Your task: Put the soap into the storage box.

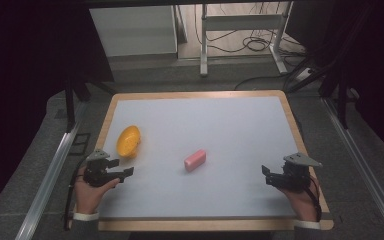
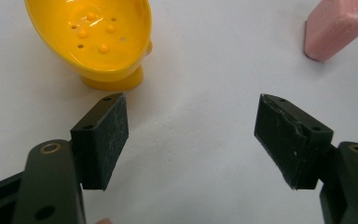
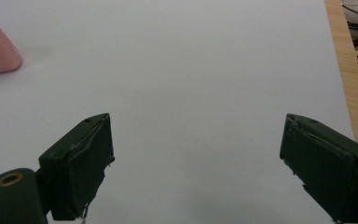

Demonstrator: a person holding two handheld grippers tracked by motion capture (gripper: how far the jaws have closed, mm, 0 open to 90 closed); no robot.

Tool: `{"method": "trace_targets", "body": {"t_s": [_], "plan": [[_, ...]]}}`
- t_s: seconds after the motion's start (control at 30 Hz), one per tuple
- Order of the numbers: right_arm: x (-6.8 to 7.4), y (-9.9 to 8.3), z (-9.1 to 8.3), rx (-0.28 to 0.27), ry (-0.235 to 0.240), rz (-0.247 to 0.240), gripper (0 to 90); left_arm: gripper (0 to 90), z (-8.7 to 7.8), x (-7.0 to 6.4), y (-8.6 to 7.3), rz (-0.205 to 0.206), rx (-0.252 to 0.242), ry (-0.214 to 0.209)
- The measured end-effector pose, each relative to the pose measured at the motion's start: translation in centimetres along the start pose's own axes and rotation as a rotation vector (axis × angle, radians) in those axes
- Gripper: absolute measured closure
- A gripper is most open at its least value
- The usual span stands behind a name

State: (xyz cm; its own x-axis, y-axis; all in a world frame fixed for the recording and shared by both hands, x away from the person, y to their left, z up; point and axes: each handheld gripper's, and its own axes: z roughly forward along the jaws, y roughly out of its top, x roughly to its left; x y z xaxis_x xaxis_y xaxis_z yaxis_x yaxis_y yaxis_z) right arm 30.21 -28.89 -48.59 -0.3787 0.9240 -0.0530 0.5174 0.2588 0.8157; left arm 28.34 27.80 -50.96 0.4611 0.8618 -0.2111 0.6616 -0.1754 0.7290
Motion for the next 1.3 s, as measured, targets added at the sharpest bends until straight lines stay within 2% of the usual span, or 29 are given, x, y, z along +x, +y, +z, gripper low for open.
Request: {"method": "trace_targets", "body": {"t_s": [0.47,0.53,0.8,1.3], "plan": [[-0.1,-0.1,-0.1,0.003,0.001,-0.009,9.3,27.9,0.0,-1.0,0.5,0.011,0.005,0.004],[-0.1,0.0,-0.1,0.001,0.001,-0.009,9.3,28.1,-0.3,-1.2,0.8,0.027,0.001,0.006],[0.0,0.0,-0.5,0.0,-0.005,-0.011,9.3,28.3,-0.6,-2.1,2.0,0.043,-0.002,0.02],[-0.1,-0.1,-0.4,0.011,-0.029,-0.015,9.3,28.1,-0.8,-4.1,4.3,0.084,-0.012,0.012]]}}
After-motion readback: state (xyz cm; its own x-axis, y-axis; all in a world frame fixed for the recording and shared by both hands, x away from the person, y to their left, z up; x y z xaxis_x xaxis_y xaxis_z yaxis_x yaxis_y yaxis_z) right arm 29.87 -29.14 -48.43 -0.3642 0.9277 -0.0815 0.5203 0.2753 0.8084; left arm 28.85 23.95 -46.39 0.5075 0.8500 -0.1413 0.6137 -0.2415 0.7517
